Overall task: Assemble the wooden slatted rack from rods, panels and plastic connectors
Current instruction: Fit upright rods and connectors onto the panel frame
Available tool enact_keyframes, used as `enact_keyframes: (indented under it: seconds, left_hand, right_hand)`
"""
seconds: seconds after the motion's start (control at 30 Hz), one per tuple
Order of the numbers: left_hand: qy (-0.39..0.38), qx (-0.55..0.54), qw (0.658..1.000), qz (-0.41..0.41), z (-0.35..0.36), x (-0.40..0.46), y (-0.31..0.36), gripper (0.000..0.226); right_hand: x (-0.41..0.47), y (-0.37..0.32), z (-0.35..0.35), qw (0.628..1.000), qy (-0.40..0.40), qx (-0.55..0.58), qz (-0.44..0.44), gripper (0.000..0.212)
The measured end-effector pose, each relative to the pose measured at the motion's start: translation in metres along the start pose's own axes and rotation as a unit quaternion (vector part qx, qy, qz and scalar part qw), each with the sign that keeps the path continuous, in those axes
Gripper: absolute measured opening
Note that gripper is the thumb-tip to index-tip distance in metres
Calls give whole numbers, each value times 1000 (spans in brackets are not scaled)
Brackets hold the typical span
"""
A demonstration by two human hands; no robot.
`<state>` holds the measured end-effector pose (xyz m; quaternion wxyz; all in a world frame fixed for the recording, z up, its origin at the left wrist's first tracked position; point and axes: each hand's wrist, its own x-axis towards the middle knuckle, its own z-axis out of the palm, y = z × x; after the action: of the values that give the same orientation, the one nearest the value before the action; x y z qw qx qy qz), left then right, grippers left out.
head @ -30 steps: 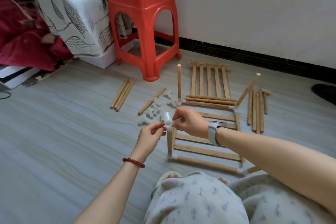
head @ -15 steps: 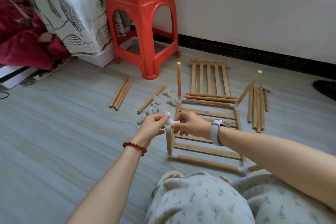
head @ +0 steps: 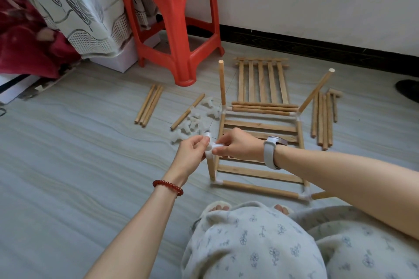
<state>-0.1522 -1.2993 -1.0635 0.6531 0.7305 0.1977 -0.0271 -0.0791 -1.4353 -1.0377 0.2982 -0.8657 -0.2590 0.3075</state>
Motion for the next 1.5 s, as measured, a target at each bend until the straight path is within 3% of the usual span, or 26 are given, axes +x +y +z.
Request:
enact_keyframes:
  seconds: [0.23,0.33,0.4,0.53,0.63,0.77,1.17,1.33,1.5]
  left_hand:
    - [-29,5,999,-26,4,-2,5,19]
    - [21,40,997,-57,15,15,23,23]
    - [69,120,989,-60,24,28,31,26]
    - [100,332,938,-29,43,37,32,46]
    - [141,392,909,-11,50,38,29,47]
    - [163,403,900,-4,53,37,22,48]
    - [141,422,895,-8,66,30,14,44]
    - [66,398,915,4,40,35,23,16]
    - [78,324,942,49,17,63,36,29]
  right_hand:
    - [-6,4,3,997,-33,65,-13,24]
    - [-9,16,-6,998,-40,38,16,35]
    - [-10,31,-12,999,-29,-10,36,46]
    - [-12,62,-23,987,-5,-153,59,40]
    - [-13,76,-23,966,-43,-248,55,38]
    - [-11,83,-25,943,-56,-326,34,33]
    - [-3,83,-33,922,54,-383,-9,29]
    - [-10,75,-42,937,54,-346,-14,31]
    - [12,74,-46,944,53,-326,-13,30]
